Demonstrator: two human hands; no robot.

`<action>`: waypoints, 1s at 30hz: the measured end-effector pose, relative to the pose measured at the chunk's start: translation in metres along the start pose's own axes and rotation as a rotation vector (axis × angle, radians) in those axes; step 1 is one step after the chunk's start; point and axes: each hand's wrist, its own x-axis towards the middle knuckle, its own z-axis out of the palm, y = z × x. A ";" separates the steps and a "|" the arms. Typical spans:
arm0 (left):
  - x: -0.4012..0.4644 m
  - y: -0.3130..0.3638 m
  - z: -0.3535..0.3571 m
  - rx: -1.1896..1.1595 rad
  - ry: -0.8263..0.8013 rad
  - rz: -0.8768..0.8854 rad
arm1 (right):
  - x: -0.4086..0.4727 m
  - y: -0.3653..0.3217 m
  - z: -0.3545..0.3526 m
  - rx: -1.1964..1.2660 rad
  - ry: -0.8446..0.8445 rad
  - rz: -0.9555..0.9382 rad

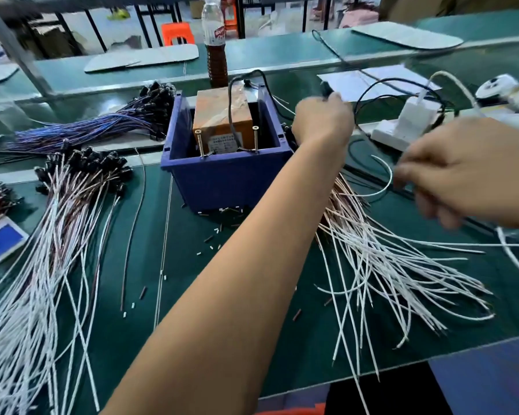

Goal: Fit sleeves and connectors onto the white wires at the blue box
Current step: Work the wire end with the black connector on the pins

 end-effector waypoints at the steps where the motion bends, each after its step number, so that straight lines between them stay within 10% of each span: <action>1: 0.001 -0.012 0.000 0.176 0.040 0.039 | 0.007 0.001 0.014 -0.056 -0.122 0.055; 12: 0.003 -0.045 -0.002 0.516 0.198 0.164 | 0.032 0.010 0.076 0.059 -0.270 0.224; 17: 0.006 -0.053 0.001 0.521 0.220 0.153 | 0.037 0.013 0.079 -0.318 -0.154 0.022; 30: -0.009 -0.055 -0.001 0.478 0.181 0.184 | 0.047 0.013 0.082 -0.163 0.048 0.022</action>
